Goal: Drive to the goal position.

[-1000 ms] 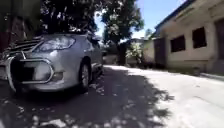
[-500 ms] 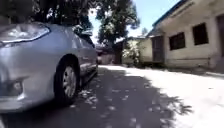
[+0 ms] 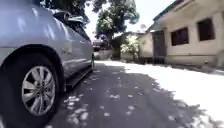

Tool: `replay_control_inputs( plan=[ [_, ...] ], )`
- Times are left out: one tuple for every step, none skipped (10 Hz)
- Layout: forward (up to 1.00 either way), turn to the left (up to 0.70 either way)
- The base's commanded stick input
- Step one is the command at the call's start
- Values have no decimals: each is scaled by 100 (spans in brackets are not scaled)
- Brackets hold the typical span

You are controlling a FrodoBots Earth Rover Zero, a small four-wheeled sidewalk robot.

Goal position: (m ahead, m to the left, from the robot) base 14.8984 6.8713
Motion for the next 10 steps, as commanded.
replay_control_inputs(
  plan=[
    [100, -1],
    [100, -2],
    [100, -3],
    [100, -3],
    [100, -3],
    [100, -3],
    [100, -2],
    [100, 0],
    [100, 0],
    [100, 0]
  ],
)
